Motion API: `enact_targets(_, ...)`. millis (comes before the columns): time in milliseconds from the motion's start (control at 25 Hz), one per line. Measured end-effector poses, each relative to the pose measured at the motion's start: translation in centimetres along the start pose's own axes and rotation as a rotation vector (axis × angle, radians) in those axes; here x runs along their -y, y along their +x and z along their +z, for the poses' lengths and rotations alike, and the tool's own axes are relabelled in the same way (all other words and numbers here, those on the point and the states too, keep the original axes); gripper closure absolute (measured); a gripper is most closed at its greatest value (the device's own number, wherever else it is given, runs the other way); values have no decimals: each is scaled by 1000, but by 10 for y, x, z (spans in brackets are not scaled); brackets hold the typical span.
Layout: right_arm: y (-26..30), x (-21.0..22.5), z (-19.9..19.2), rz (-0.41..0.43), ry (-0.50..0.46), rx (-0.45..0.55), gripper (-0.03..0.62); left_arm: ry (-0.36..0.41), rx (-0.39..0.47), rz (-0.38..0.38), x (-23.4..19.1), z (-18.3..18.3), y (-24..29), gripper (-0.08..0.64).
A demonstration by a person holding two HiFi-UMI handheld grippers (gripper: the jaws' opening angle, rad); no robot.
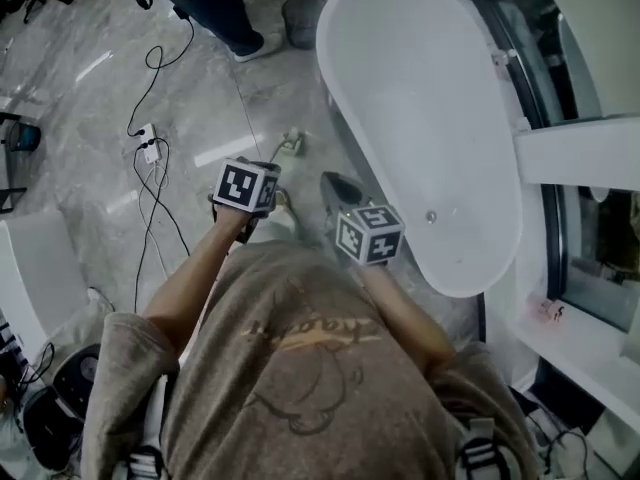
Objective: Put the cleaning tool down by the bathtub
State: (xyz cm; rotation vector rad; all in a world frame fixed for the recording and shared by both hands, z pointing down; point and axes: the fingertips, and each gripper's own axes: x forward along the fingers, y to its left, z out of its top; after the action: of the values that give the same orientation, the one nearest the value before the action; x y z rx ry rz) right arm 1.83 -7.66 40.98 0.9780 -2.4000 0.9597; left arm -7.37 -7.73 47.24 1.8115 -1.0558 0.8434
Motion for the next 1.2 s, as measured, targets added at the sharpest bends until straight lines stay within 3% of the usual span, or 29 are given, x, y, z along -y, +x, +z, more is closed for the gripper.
enact_targets(200, -25, -24, 14, 65, -44, 28, 594, 55, 140, -50, 30, 17, -59, 558)
enact_targets(480, -63, -73, 51, 217, -210, 147, 594, 141, 289, -164, 75, 28, -122, 560)
enact_targets(800, -110, -105, 74, 376, -221, 293, 594, 266, 518, -215, 115, 46, -176, 558)
enact_targets(1000, -118, -109, 72, 405, -264, 322, 594, 343, 623, -218, 123, 49, -189, 560)
enact_targets(1200, -120, -112, 73, 408, -260, 342, 594, 345, 677, -234, 126, 49, -197, 560)
